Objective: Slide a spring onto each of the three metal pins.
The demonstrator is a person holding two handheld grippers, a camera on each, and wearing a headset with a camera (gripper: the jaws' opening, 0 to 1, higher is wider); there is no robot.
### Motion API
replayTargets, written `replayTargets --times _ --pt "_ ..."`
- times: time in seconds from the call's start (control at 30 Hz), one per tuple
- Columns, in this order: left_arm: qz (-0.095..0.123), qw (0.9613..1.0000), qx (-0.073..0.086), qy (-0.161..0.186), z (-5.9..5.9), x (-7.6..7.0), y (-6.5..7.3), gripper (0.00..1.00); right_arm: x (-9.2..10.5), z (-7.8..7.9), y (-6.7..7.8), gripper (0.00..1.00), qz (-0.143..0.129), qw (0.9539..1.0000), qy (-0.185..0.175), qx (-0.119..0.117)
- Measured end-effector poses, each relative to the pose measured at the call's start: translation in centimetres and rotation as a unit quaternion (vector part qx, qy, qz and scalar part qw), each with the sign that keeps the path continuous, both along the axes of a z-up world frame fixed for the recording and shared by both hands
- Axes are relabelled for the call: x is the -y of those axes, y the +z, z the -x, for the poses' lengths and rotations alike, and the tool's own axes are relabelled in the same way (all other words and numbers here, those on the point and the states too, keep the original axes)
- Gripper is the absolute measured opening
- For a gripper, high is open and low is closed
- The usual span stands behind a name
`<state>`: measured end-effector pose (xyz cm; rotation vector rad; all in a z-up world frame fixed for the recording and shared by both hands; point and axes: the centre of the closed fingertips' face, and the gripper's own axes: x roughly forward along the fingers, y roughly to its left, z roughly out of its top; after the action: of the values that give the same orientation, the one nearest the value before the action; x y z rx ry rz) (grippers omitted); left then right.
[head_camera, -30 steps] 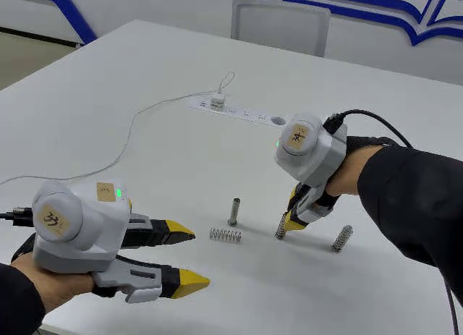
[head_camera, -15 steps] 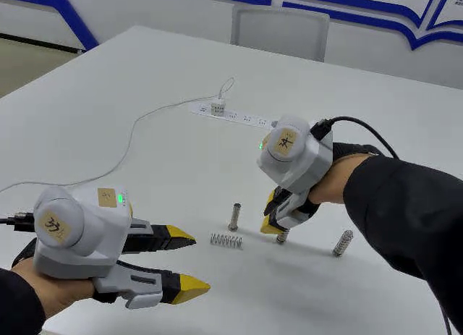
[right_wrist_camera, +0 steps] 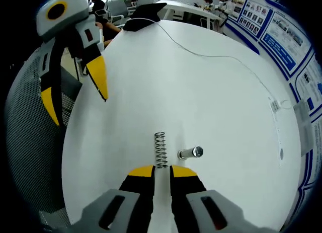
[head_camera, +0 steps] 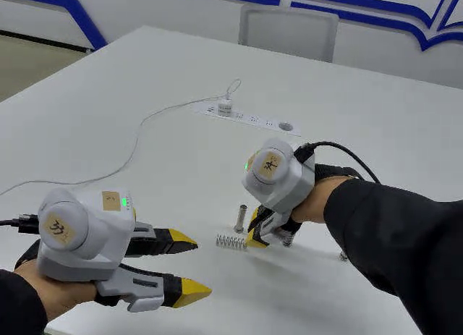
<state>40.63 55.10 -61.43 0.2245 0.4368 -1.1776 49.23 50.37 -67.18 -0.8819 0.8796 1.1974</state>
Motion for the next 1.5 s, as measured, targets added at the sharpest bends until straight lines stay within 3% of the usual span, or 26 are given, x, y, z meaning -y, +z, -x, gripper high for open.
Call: replayTargets --times 0.47,0.7,0.87,1.13,1.5 --pt "-0.004 0.9999 -0.004 0.01 0.0 -0.9 -0.2 0.41 -0.5 -0.2 -1.8 0.12 0.001 0.9999 -0.002 -0.014" --pt "-0.006 0.9999 -0.004 0.011 -0.1 -1.0 -0.3 0.4 -0.1 0.5 -1.8 0.12 0.005 0.9996 -0.011 -0.026" --pt "-0.009 0.9999 -0.002 0.01 -0.3 -0.8 -0.5 0.4 0.1 1.8 -0.8 0.11 0.007 0.9994 -0.003 -0.034" --pt "-0.016 0.9999 0.005 -0.004 -0.7 0.2 -0.3 0.38 -0.1 5.0 2.2 0.11 -0.001 0.9987 0.04 -0.03" --pt "-0.014 0.9993 0.015 -0.031 -0.4 1.7 0.2 0.35 0.2 7.6 4.3 0.12 -0.009 0.9978 0.063 -0.019"
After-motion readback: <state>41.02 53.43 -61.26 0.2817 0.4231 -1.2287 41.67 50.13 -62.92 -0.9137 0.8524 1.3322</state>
